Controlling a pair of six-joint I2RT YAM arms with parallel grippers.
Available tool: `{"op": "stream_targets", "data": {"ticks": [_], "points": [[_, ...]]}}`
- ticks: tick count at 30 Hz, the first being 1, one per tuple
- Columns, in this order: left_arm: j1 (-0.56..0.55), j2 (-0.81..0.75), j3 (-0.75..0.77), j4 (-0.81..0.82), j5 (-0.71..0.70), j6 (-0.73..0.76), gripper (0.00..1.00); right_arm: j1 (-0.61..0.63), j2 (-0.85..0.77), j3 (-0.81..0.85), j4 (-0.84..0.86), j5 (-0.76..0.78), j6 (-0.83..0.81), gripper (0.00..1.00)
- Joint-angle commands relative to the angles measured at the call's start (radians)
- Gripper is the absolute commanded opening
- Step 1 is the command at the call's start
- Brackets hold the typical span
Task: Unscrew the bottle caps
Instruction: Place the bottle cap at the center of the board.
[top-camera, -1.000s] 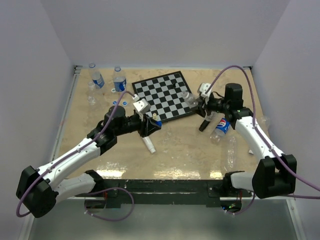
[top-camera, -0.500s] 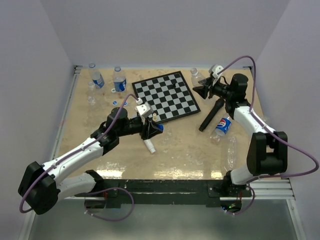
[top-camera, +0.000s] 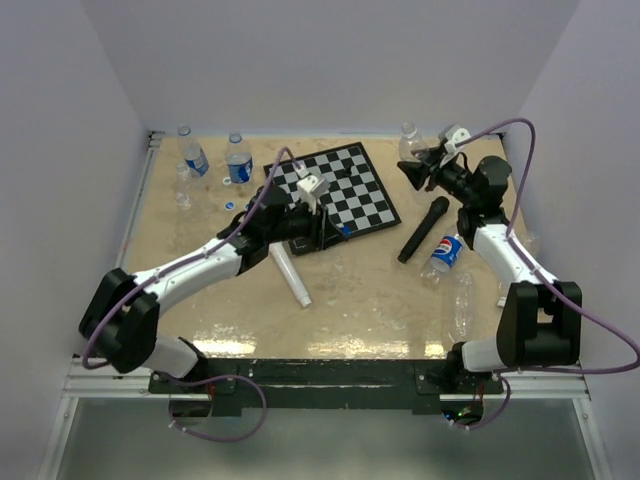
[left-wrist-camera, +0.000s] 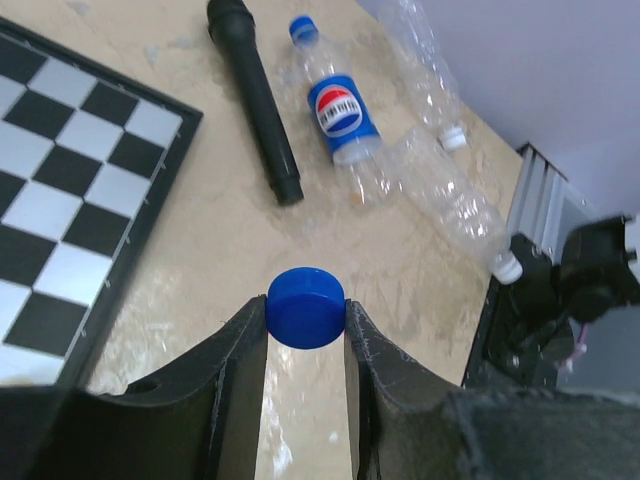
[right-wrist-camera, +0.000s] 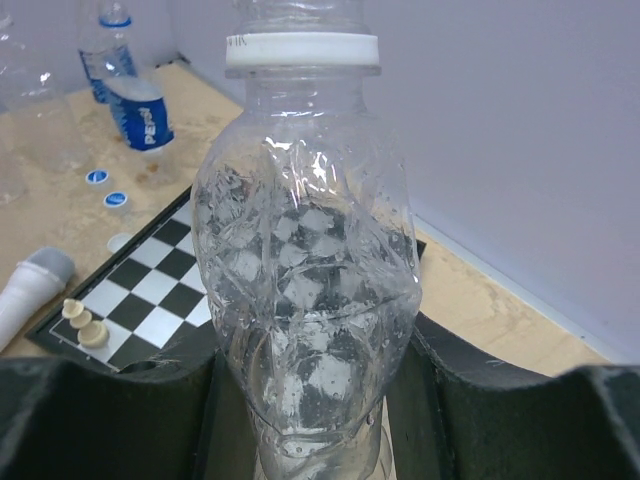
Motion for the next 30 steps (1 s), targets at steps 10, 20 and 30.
{"op": "stream_targets", "data": {"ticks": [10, 20, 30], "points": [[-0.065, 0.658, 0.683, 0.053, -0.214, -0.270, 0.00, -0.124, -0.172, -0.049, 0.126, 0.244, 0.218, 0.11], [-0.099, 1.091, 1.130, 0.110, -0.366, -0.447, 0.00, -0.191, -0.175, -0.053, 0.132, 0.188, 0.273, 0.11], [-0.114, 1.269, 1.312, 0.078, -0.501, -0.442, 0.02, -0.201, -0.167, -0.055, 0.137, 0.159, 0.287, 0.10]]}}
